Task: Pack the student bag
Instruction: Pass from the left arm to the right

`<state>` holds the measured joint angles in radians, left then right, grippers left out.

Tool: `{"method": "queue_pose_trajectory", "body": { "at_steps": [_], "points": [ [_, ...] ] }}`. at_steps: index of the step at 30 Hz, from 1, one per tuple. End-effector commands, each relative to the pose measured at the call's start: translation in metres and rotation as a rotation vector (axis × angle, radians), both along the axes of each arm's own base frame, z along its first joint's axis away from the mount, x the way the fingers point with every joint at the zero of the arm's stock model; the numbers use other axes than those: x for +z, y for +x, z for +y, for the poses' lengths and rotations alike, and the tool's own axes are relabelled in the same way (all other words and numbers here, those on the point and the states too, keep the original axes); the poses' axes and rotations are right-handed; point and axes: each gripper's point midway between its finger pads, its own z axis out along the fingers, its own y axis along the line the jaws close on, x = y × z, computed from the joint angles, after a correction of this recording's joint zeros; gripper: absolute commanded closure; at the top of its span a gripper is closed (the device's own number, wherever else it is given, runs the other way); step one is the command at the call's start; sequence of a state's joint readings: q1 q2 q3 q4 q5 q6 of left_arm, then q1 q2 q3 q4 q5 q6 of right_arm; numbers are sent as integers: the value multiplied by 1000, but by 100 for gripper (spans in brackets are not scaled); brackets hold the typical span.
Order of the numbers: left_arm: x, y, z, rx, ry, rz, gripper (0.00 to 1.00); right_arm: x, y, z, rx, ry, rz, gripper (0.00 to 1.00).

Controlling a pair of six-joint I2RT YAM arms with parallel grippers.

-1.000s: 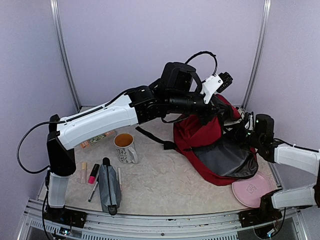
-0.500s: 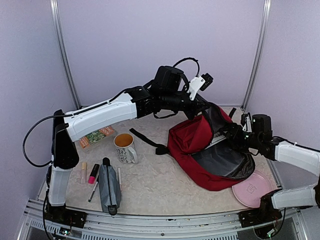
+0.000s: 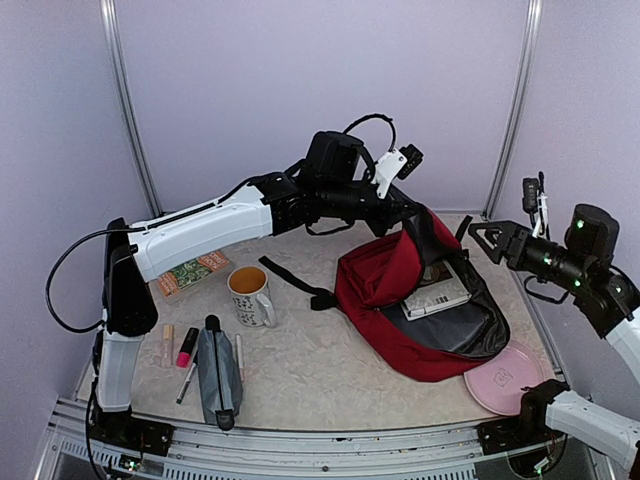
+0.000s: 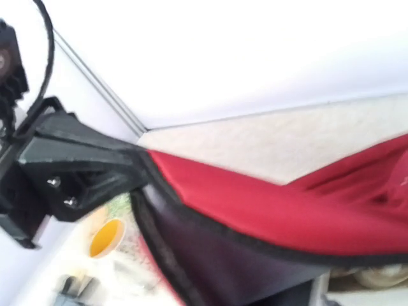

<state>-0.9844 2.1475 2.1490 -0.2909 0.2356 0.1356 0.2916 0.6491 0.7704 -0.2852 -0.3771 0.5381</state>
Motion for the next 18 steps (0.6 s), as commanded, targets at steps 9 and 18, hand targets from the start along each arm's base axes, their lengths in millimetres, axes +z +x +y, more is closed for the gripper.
{"method": "queue_pose_trajectory", "body": {
  "at_steps": [9,18],
  "points": [
    [36,-27,10,-65,-37,-87,100,-14,77,67,182,-458,-265,0],
    [41,-29,33,-98,-21,-2,49,-46,113,64,111,-509,-127,100]
  ]
}}
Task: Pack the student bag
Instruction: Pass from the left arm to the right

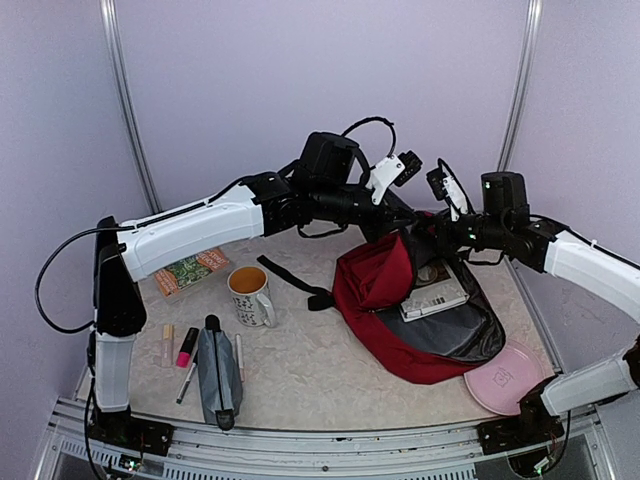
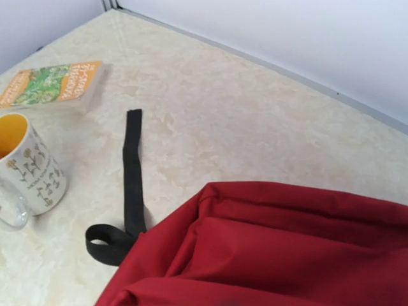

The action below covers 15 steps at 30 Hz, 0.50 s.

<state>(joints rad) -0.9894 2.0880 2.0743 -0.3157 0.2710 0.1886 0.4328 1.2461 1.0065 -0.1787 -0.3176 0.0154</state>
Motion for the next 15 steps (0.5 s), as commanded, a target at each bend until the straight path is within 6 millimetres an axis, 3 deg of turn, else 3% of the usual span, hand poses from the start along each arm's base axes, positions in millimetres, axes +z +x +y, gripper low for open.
{"method": "queue_pose_trajectory", "body": {
  "at_steps": [1,2,3,6,9,12,13,15],
  "points": [
    [49,-10,32,-32,-62,37,24,11,16,-19,-128,-7,-52,100],
    [56,-7,42,-12,-64,43,5,9,17,-22,-145,-6,-46,100],
    [63,-3,55,17,-69,42,2,6,18,-25,-161,-6,-37,100],
    [81,27,109,186,-115,35,1,0,24,-34,-202,-3,0,100],
    [81,74,194,446,-178,76,1,-5,25,-34,-202,1,15,100],
    [42,129,288,727,-196,186,1,-5,25,-31,-188,9,21,100],
    [21,150,330,849,-198,229,1,-6,25,-31,-186,11,24,100],
    [-24,175,391,1047,-191,318,1,-4,24,-30,-180,20,25,100]
  ]
}}
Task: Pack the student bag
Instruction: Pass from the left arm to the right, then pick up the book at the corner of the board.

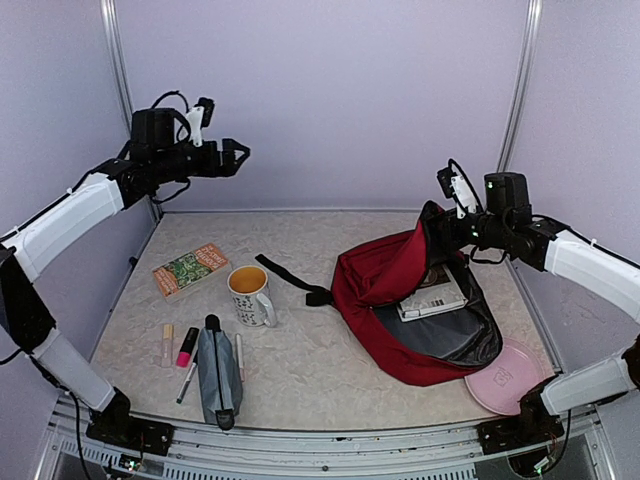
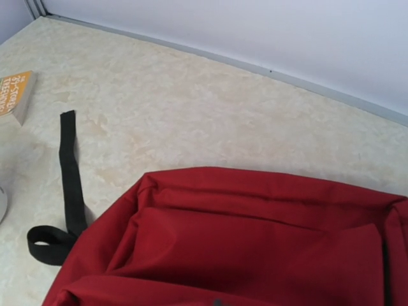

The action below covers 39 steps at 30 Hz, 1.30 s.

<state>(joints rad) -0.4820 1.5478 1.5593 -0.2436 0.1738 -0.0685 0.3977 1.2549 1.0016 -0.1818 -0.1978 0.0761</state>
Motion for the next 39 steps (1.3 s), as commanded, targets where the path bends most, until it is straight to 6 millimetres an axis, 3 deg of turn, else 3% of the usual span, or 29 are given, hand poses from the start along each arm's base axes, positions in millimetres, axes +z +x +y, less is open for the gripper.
{"method": "queue_pose_trajectory", "body": {
  "at_steps": [1,2,3,6,11,14,17,19,22,27,32,39],
  "points": [
    [-108,61,126,447,-63,271,1,6,3,-1,-8,33,-11,100],
    [-130,69,159,544,-76,321,1,8,1,0,-1,40,-14,100],
    [-150,73,180,607,-85,362,1,9,-1,1,4,45,-17,100],
    [-193,76,205,683,16,404,1,12,-6,0,11,54,-27,100],
    [-246,70,180,588,317,475,6,12,-12,2,33,71,-18,100],
    [-264,59,149,467,483,486,27,14,-14,6,52,84,-15,100],
    [-278,52,144,444,737,451,41,18,-14,7,61,92,-18,100],
    [-298,47,148,424,925,469,40,20,-15,8,67,96,-22,100],
    [-318,45,163,445,1057,540,35,21,-16,8,68,97,-21,100],
    [-334,43,183,461,1154,595,19,17,-18,6,63,88,-8,100],
    [-356,35,203,453,1206,708,16,18,-20,5,61,91,-13,100],
    [-373,9,167,224,1071,837,14,16,-21,5,64,90,-6,100]
  ]
}}
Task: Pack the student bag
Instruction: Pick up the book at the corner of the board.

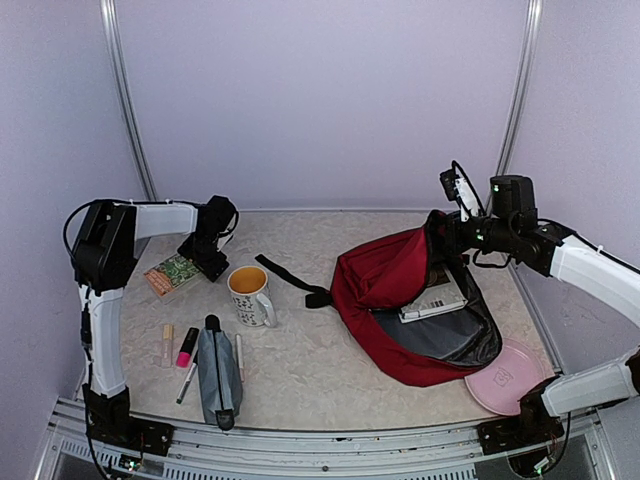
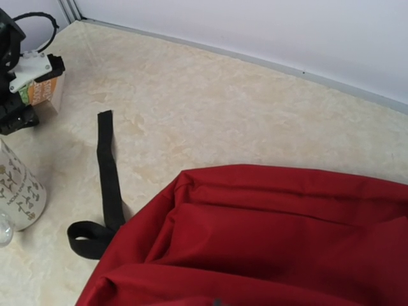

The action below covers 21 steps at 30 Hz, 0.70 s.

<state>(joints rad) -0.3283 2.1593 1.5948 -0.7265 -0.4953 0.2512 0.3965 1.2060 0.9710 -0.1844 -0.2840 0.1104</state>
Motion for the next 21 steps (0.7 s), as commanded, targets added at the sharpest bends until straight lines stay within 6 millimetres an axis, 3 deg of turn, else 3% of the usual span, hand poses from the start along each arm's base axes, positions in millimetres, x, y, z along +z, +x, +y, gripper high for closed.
{"method": "queue_pose_trajectory", "body": {
  "at_steps": [1,6,12,15,21],
  "points": [
    [-27,-39,-9,-44,-66,210,14,11,-2,-2,2,29,-22,100],
    [-39,-54,16,38,-37,325,13,11,-3,-2,4,30,-21,100],
    [-48,-34,26,91,-151,312,18,9,-5,-2,5,29,-17,100],
    [-55,-29,12,47,-218,301,23,9,-6,-3,2,25,-19,100],
    [-64,-15,11,-15,-197,238,71,14,-9,-3,11,34,-28,100]
  ]
}}
